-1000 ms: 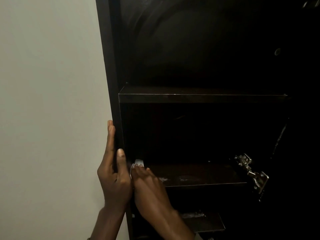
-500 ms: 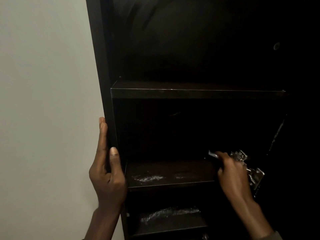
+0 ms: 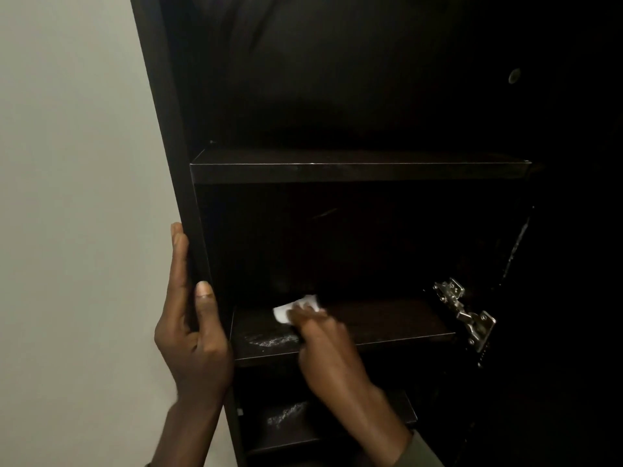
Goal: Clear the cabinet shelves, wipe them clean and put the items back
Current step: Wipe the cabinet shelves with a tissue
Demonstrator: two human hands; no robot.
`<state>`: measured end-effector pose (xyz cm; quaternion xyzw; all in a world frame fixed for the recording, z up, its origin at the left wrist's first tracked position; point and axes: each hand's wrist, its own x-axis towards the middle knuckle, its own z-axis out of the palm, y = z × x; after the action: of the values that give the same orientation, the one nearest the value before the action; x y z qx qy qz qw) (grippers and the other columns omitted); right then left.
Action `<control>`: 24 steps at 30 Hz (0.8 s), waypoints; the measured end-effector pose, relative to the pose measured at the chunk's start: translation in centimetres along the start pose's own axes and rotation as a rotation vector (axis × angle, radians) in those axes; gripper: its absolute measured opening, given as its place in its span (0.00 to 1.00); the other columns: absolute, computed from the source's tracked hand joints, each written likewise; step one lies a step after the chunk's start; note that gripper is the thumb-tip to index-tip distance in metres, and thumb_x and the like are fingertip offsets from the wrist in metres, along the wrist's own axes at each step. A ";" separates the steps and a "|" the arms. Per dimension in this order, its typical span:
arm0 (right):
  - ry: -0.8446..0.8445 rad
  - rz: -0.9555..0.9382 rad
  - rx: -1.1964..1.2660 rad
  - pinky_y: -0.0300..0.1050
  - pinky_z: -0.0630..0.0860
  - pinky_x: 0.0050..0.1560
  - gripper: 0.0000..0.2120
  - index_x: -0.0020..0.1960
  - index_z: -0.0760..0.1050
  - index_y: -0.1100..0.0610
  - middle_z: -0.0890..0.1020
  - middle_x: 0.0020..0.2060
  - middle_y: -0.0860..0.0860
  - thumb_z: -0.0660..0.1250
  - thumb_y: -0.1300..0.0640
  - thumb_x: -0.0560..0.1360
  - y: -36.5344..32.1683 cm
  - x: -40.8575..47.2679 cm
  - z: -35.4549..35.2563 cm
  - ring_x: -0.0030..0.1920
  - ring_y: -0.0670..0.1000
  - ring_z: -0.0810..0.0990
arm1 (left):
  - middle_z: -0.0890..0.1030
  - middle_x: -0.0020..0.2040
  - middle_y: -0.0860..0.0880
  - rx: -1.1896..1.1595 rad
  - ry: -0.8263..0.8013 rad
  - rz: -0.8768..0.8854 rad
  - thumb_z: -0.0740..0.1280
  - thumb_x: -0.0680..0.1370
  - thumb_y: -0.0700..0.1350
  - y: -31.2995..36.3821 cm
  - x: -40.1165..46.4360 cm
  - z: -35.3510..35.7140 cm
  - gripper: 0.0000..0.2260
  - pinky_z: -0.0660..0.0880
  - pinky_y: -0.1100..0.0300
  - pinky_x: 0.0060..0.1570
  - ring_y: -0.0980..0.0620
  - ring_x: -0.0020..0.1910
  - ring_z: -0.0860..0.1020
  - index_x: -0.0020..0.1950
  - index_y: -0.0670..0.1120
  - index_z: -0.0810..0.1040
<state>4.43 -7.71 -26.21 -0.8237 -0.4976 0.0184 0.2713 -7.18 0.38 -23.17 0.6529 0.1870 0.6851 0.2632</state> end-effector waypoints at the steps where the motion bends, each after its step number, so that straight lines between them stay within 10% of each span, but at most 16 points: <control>1: -0.030 -0.051 0.047 0.39 0.68 0.70 0.30 0.73 0.68 0.51 0.71 0.70 0.50 0.58 0.74 0.76 -1.1 0.0 0.6 0.68 0.48 0.71 | 0.65 0.76 0.45 -0.002 -0.002 -0.002 0.55 0.81 0.29 0.1 0.0 0.0 0.23 0.63 0.63 0.73 0.54 0.77 0.62 0.76 0.38 0.61; 7: -0.046 -0.025 0.385 0.29 0.76 0.41 0.23 0.66 0.75 0.43 0.81 0.61 0.47 0.58 0.67 0.80 0.2 -0.2 -0.6 0.44 0.39 0.81 | 0.65 0.76 0.46 0.017 -0.027 0.012 0.55 0.81 0.29 0.0 0.1 -0.3 0.23 0.64 0.62 0.73 0.54 0.77 0.63 0.76 0.39 0.62; 12: 0.452 0.179 0.107 0.18 0.66 0.53 0.33 0.66 0.77 0.52 0.81 0.61 0.52 0.59 0.79 0.69 7.2 -1.3 -6.1 0.56 0.43 0.79 | 0.66 0.76 0.46 0.025 -0.037 0.019 0.56 0.81 0.31 -0.3 0.2 -0.2 0.22 0.65 0.61 0.73 0.53 0.77 0.63 0.76 0.40 0.62; 15: 0.321 0.301 -0.033 0.35 0.76 0.49 0.30 0.68 0.74 0.51 0.82 0.59 0.56 0.60 0.75 0.72 9.4 -2.8 -7.3 0.53 0.52 0.82 | 0.66 0.76 0.45 0.026 -0.028 0.019 0.56 0.81 0.30 -0.3 0.1 -0.2 0.22 0.65 0.64 0.72 0.54 0.76 0.64 0.76 0.38 0.63; 18: 0.221 0.390 -0.072 0.50 0.69 0.68 0.27 0.72 0.69 0.53 0.73 0.70 0.56 0.60 0.71 0.76 9.4 -3.4 -6.2 0.70 0.57 0.71 | 0.66 0.76 0.44 0.020 -0.035 0.015 0.56 0.81 0.30 -0.4 0.1 -0.2 0.22 0.65 0.64 0.72 0.54 0.76 0.64 0.76 0.37 0.62; 24: 0.149 0.230 -0.134 0.44 0.64 0.72 0.31 0.76 0.62 0.51 0.65 0.76 0.51 0.60 0.69 0.76 4.3 -3.1 -2.8 0.75 0.52 0.64 | 0.65 0.76 0.43 0.010 -0.051 0.010 0.55 0.81 0.30 -0.4 -0.1 -0.3 0.22 0.64 0.64 0.72 0.54 0.76 0.63 0.76 0.36 0.61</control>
<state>7.15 -13.04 -26.59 -0.8906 -0.3785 -0.0451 0.2479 -7.39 0.64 -23.52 0.6723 0.1803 0.6688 0.2612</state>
